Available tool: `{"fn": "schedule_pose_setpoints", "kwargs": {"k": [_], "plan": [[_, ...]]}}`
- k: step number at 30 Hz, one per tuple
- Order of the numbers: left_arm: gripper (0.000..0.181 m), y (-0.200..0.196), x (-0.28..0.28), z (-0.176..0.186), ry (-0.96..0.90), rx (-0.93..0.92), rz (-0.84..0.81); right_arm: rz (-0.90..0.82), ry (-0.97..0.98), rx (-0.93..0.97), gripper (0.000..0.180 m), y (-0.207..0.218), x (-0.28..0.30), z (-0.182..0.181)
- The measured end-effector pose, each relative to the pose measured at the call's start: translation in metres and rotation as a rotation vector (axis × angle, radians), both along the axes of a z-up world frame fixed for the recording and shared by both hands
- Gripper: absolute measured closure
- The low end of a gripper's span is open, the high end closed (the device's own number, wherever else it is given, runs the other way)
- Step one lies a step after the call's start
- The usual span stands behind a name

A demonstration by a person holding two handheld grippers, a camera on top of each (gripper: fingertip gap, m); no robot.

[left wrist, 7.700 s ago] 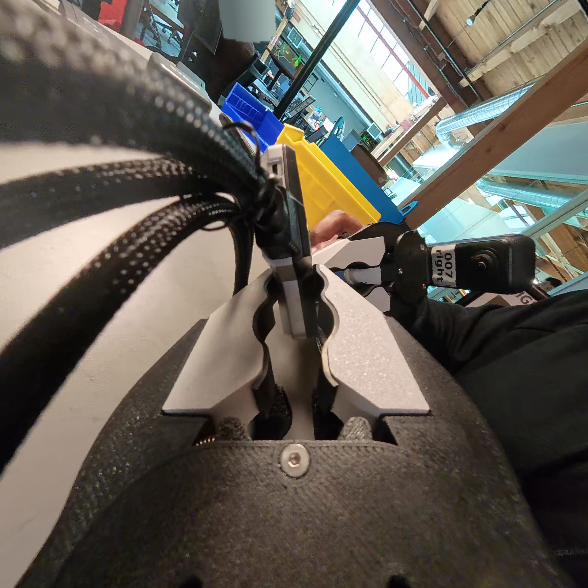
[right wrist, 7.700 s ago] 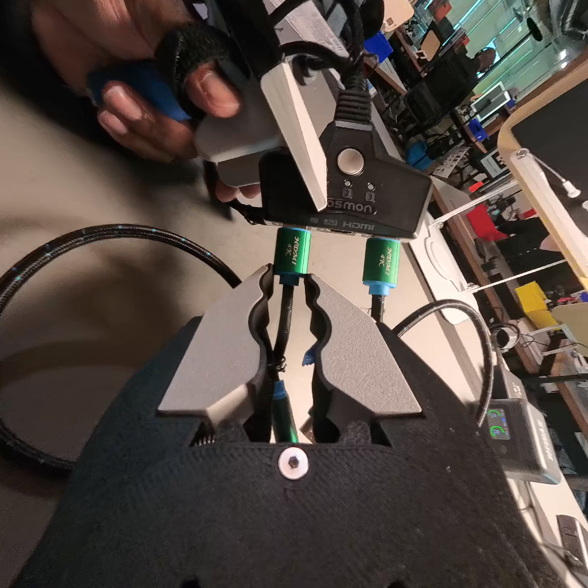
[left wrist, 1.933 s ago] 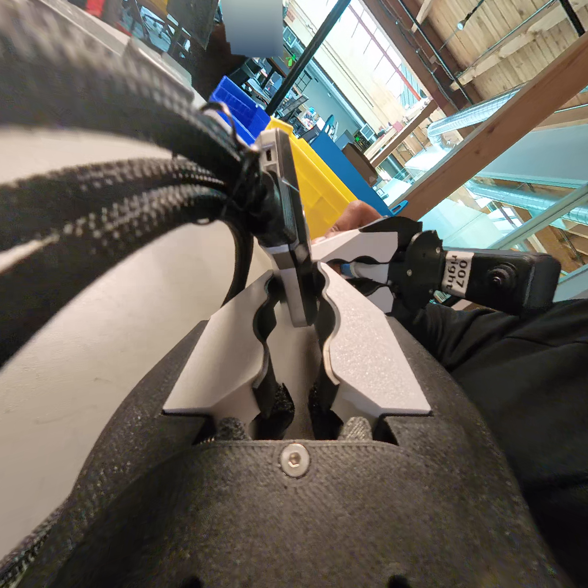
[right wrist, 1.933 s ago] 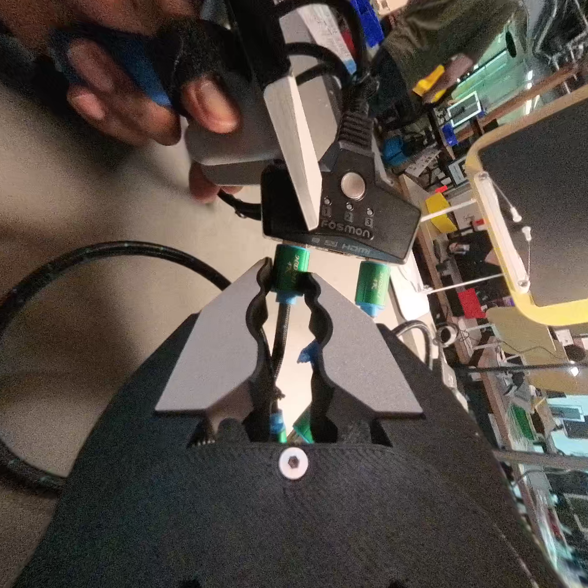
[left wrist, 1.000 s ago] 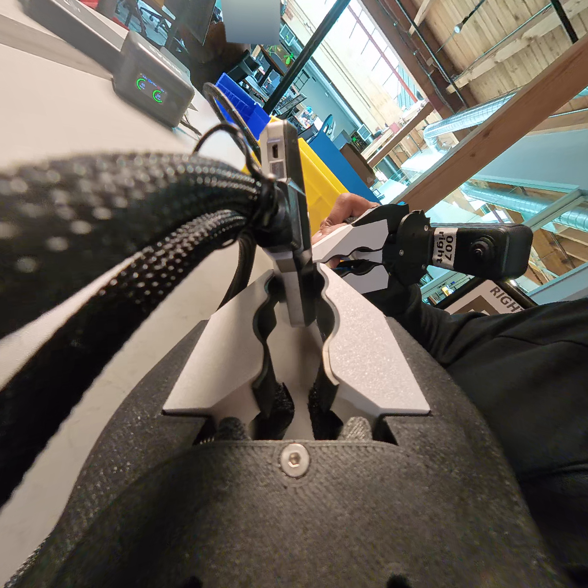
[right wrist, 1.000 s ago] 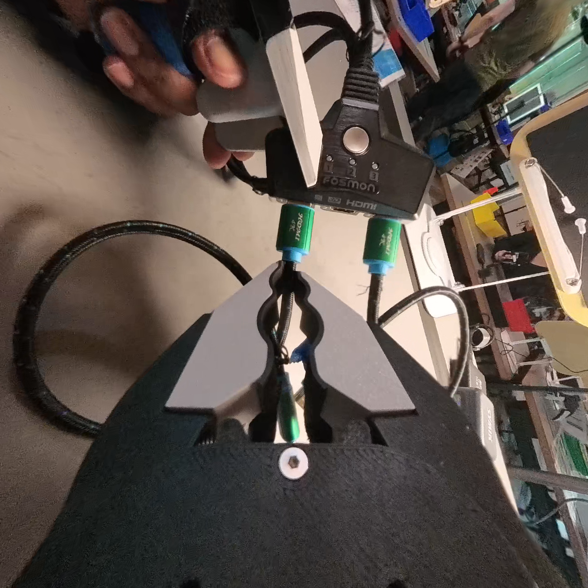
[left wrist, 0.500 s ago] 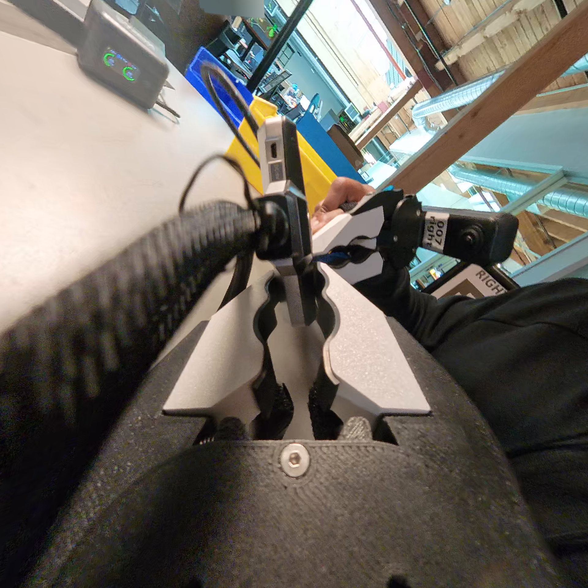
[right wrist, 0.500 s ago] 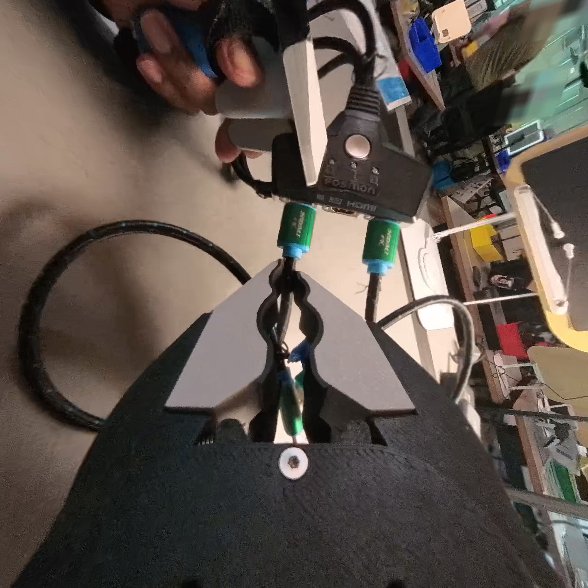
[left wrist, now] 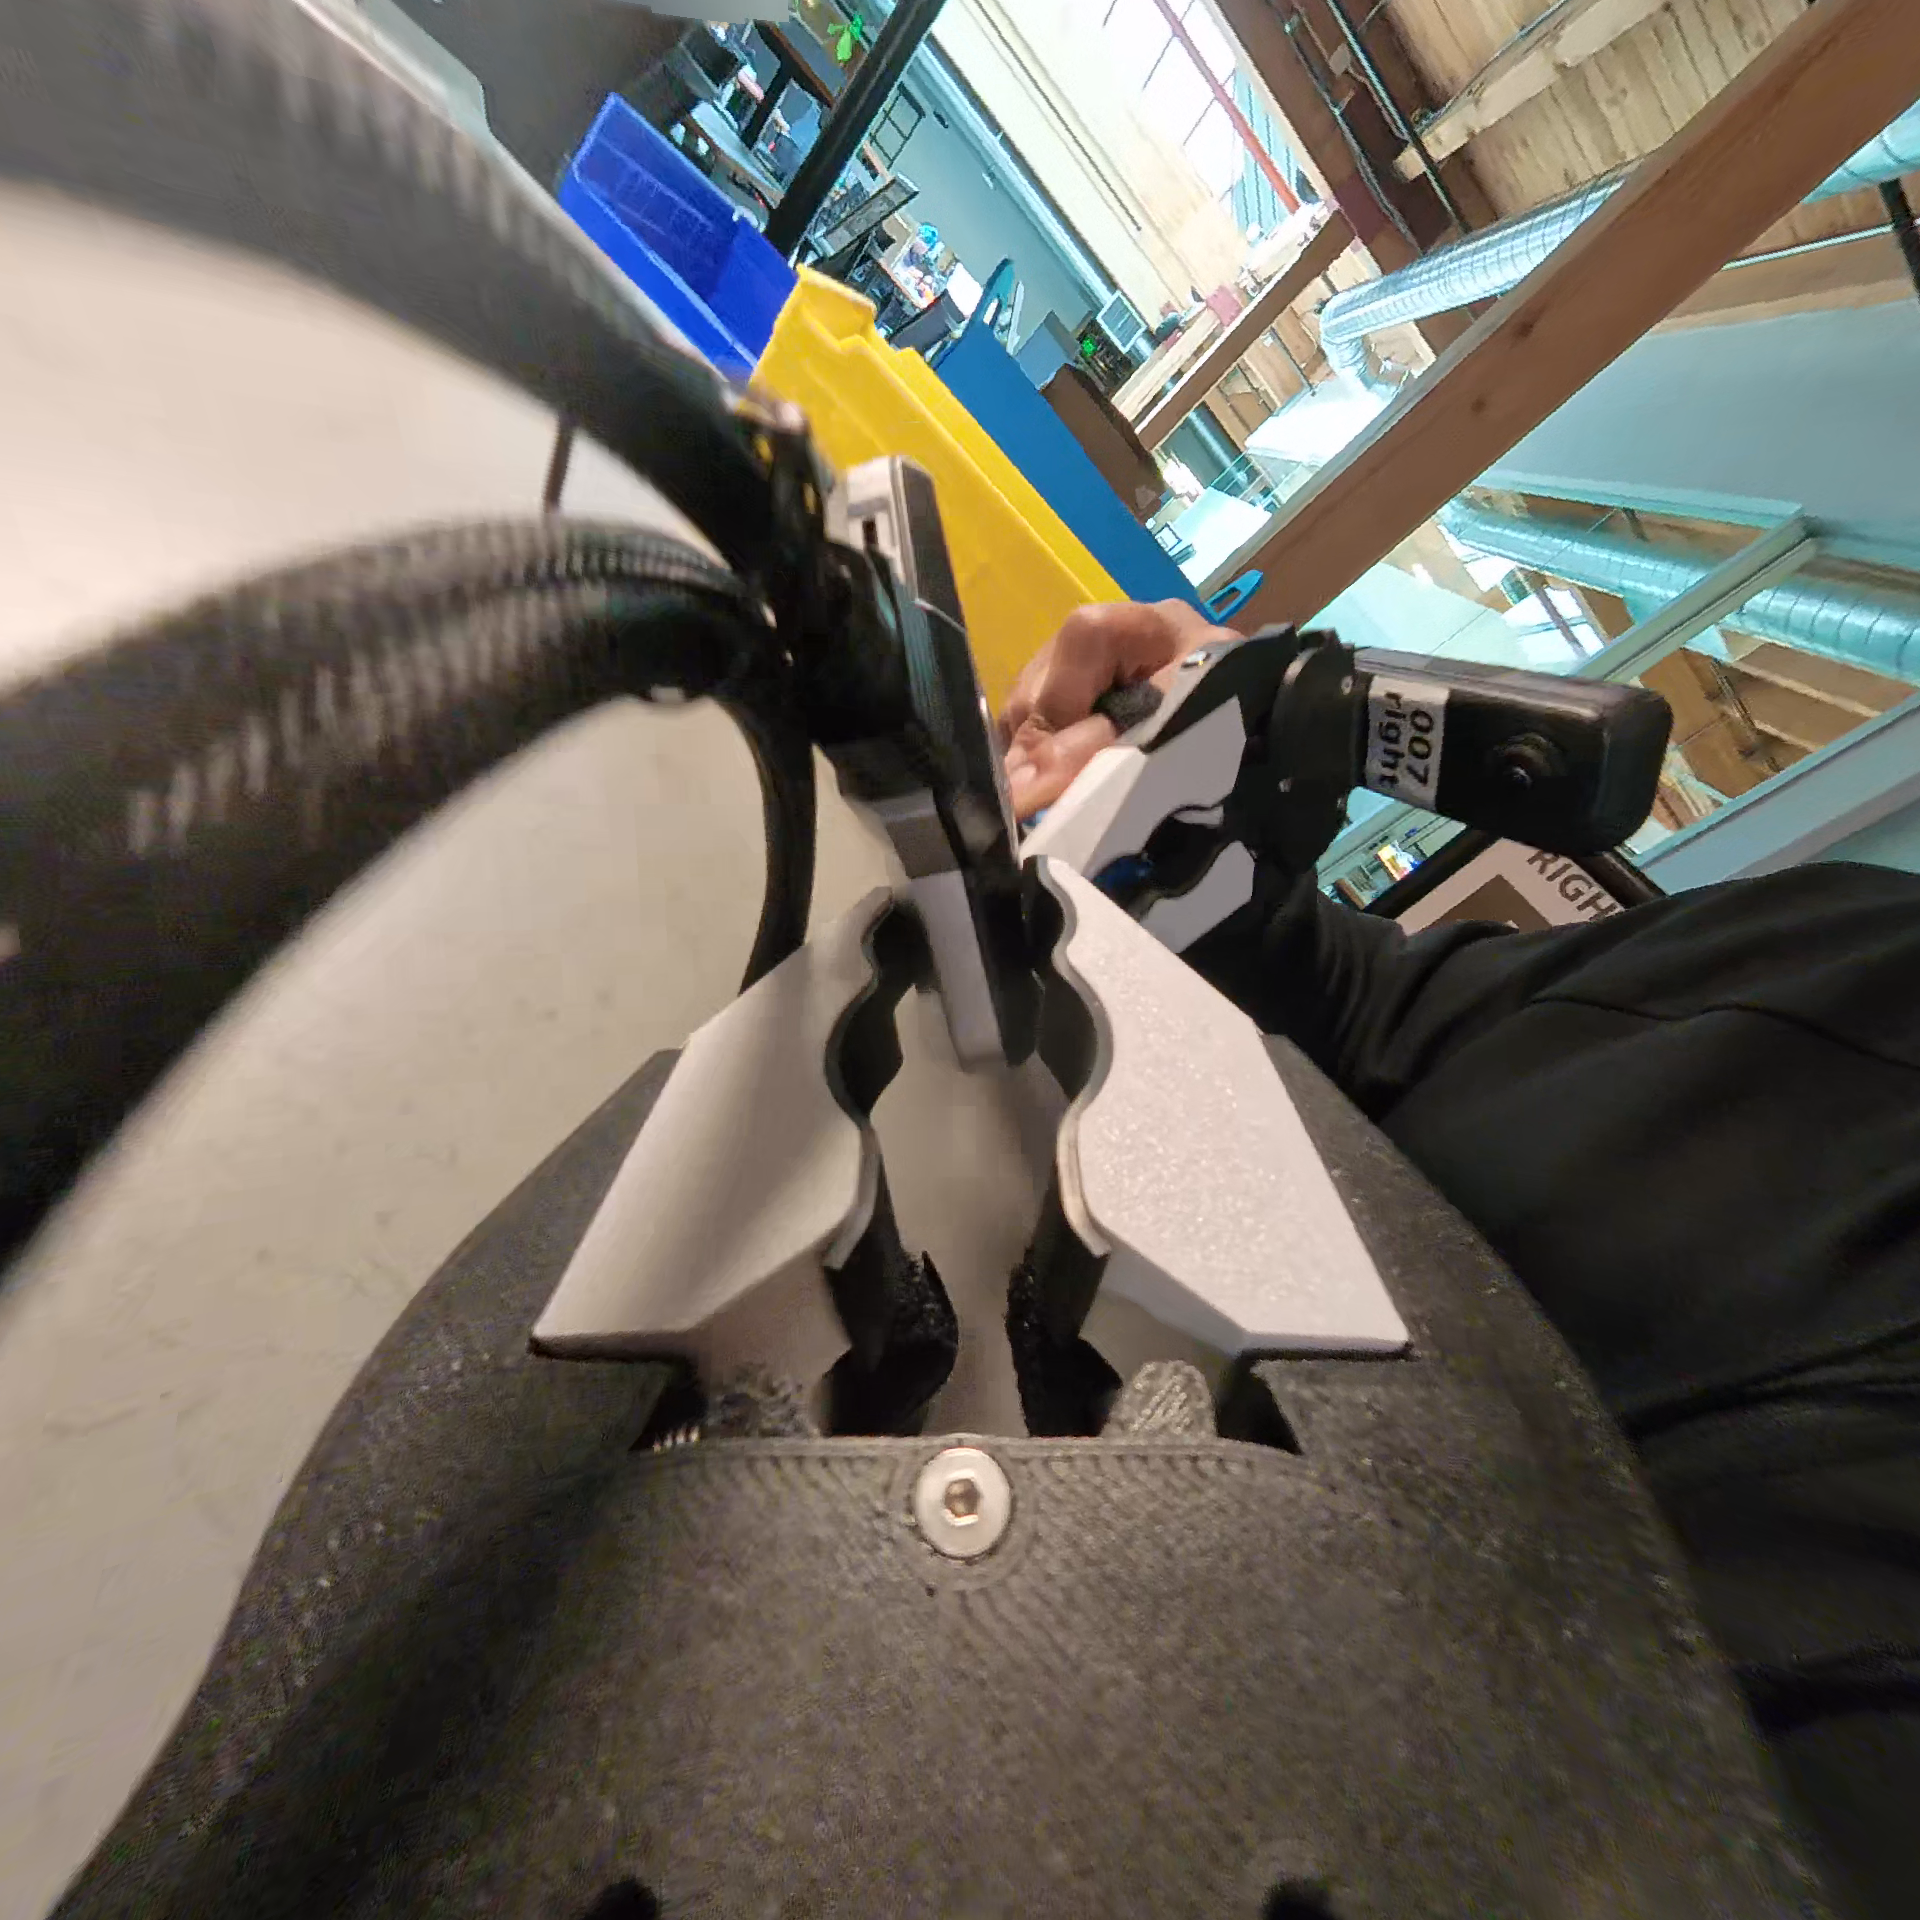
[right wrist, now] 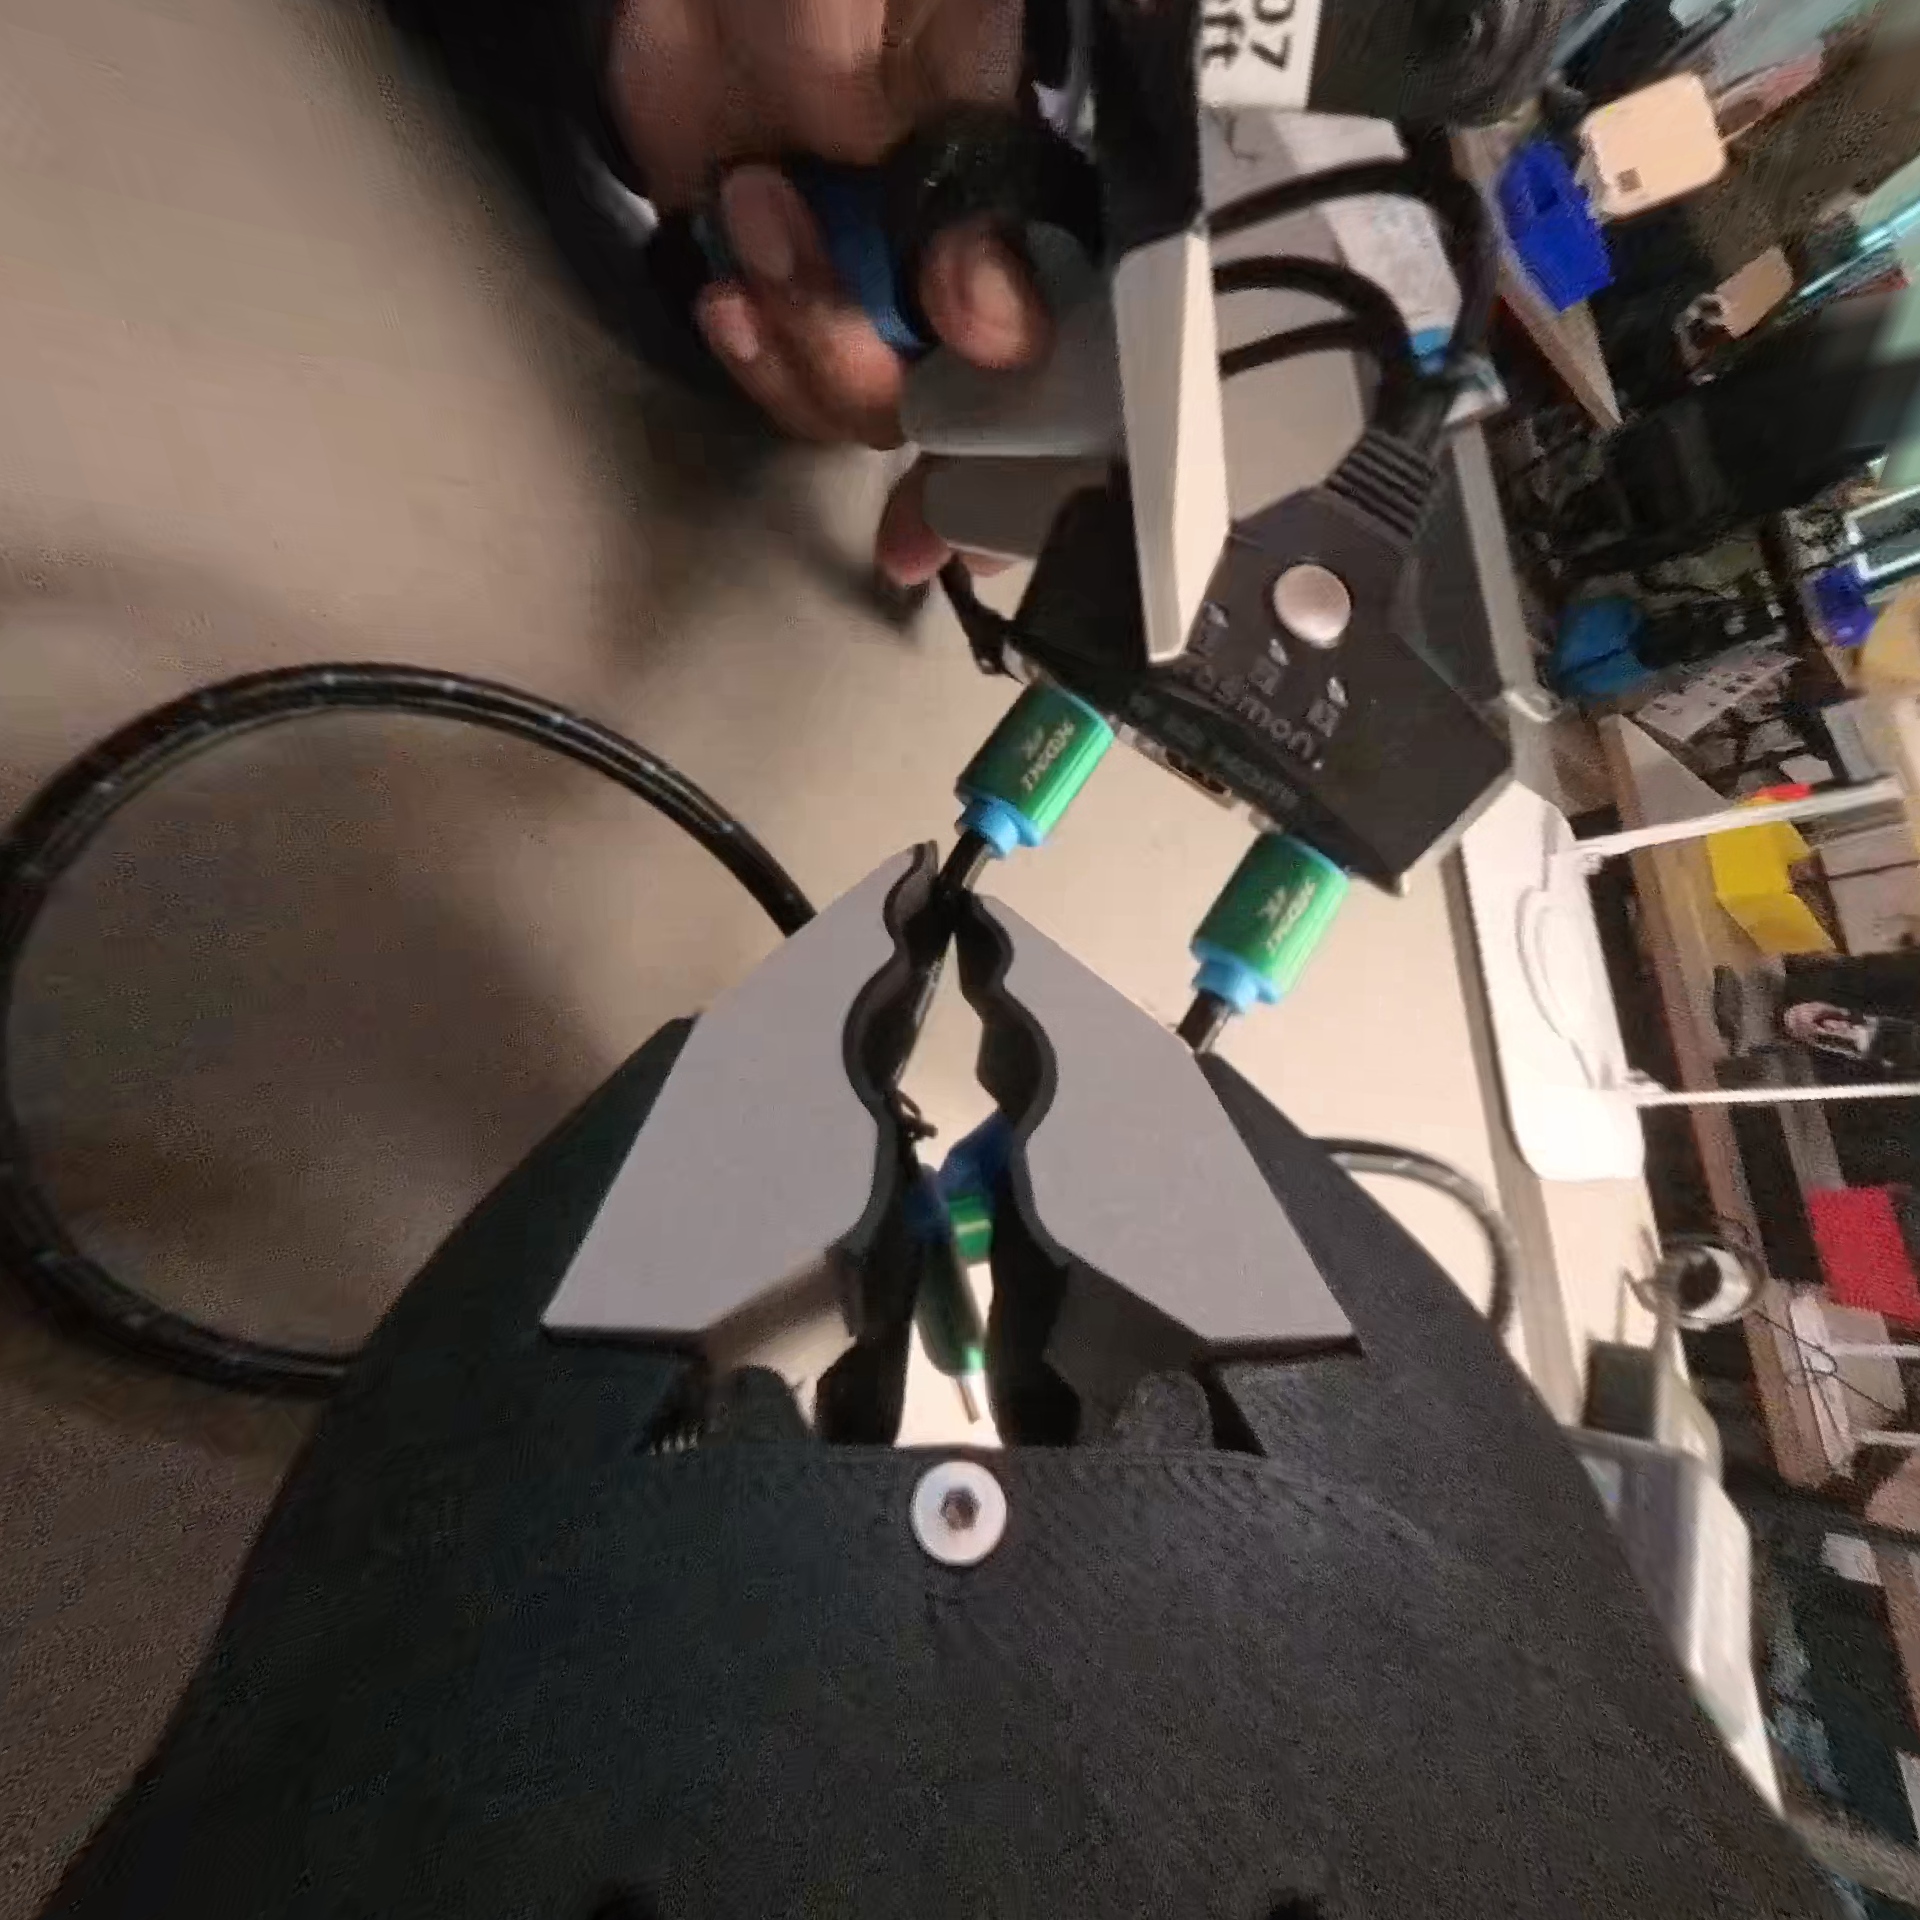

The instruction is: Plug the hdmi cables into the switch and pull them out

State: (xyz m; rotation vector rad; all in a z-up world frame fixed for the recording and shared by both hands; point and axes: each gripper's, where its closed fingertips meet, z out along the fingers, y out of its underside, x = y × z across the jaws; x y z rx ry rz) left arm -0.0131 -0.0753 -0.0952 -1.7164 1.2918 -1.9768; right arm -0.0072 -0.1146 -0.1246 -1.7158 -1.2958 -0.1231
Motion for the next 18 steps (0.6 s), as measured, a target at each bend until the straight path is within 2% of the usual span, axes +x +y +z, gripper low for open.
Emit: {"fn": "schedule_pose_setpoints", "kwargs": {"k": [3,5,6,9,14,18], "plan": [[0.160,0.004,0.001,-0.002,0.014,-0.007,0.010,-0.054,-0.029,0.045,0.174,0.008,0.012,0.004],[0.160,0.003,0.001,0.002,-0.012,0.003,0.005,-0.100,0.020,0.067,0.173,0.013,0.023,0.014],[0.154,0.003,0.001,0.004,-0.021,0.026,0.007,-0.109,0.029,0.063,0.173,0.014,0.023,0.014],[0.160,0.007,0.000,0.000,0.002,-0.008,0.013,-0.106,-0.012,0.071,0.173,0.014,0.019,0.008],[0.159,0.013,0.000,0.005,-0.030,-0.041,0.028,-0.108,0.077,0.149,0.171,0.020,0.023,0.019],[0.161,0.034,-0.001,0.004,-0.023,-0.107,0.120,-0.110,0.158,0.209,0.173,0.017,0.035,0.039]]}}
